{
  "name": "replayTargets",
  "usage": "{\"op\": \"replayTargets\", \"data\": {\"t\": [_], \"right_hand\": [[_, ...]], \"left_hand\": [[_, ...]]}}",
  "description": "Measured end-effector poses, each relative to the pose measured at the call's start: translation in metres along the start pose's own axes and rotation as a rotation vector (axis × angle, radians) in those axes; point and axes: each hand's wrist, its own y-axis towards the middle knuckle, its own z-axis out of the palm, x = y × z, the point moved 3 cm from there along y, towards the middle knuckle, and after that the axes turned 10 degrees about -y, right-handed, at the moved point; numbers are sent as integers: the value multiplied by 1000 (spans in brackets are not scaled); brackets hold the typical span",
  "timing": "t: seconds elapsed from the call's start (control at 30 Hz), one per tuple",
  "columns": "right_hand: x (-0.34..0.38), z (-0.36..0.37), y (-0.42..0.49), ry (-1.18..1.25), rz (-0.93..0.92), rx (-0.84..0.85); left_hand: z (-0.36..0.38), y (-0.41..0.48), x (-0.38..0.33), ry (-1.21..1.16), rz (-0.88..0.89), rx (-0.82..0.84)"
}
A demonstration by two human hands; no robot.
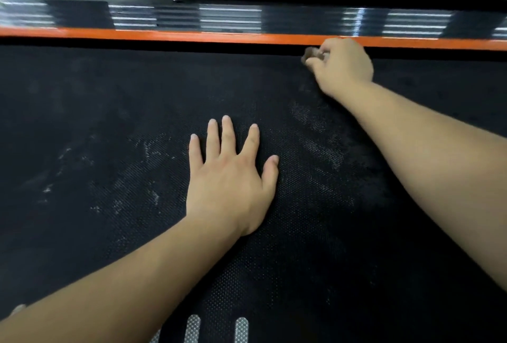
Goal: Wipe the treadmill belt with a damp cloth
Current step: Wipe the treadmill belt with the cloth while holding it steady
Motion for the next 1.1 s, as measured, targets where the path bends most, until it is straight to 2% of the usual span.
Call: {"op": "replayTargets", "data": {"t": [0.03, 0.13, 0.17, 0.2, 0.3, 0.33, 0.43, 0.47, 0.57, 0.6, 0.7, 0.73, 0.83, 0.9, 0.97, 1.0, 1.1], "right_hand": [[-1, 0, 5, -23, 44, -27], [20, 9, -17, 10, -224, 46], [15, 8, -19, 10, -264, 70], [4, 3, -11, -9, -212, 57], [-28, -10, 15, -50, 107, -6], [-26, -7, 11, -43, 90, -21], [-5, 5, -10, -7, -126, 10], [-9, 2, -6, -19, -102, 2], [-32, -7, 12, -29, 159, -23], [-32, -4, 10, -21, 132, -33], [-26, -2, -11, 17, -115, 36], [-32, -7, -11, 7, -119, 47], [-54, -20, -3, 7, 122, -9], [-43, -16, -25, 28, 23, -30], [-31, -15, -56, 81, -182, 39], [-34, -19, -61, 77, -216, 66], [-54, -34, -44, -39, 0, -5]], "left_hand": [[-1, 0, 0, 1, 0, -2], [-2, -1, -1, -3, -10, 5], [-1, -1, -2, -2, -10, 7], [-1, 0, -2, -7, -7, 12], [0, 0, -1, -4, 0, 6], [0, 0, -1, -4, -3, 2], [-1, -2, -1, -10, -9, -10], [0, -1, -1, -13, -7, -3], [0, 0, -1, -13, -2, 1], [-1, 0, -1, -15, -3, 0], [-1, -1, -2, -14, -10, 6], [-1, 0, -2, -16, -10, 5], [-1, 0, -1, -12, -6, -2], [-2, -1, -2, -7, -7, -1], [-1, -2, -2, -5, -9, 7], [-1, -1, -2, -5, -7, 10], [-1, -1, -2, -13, -12, 13]]}}
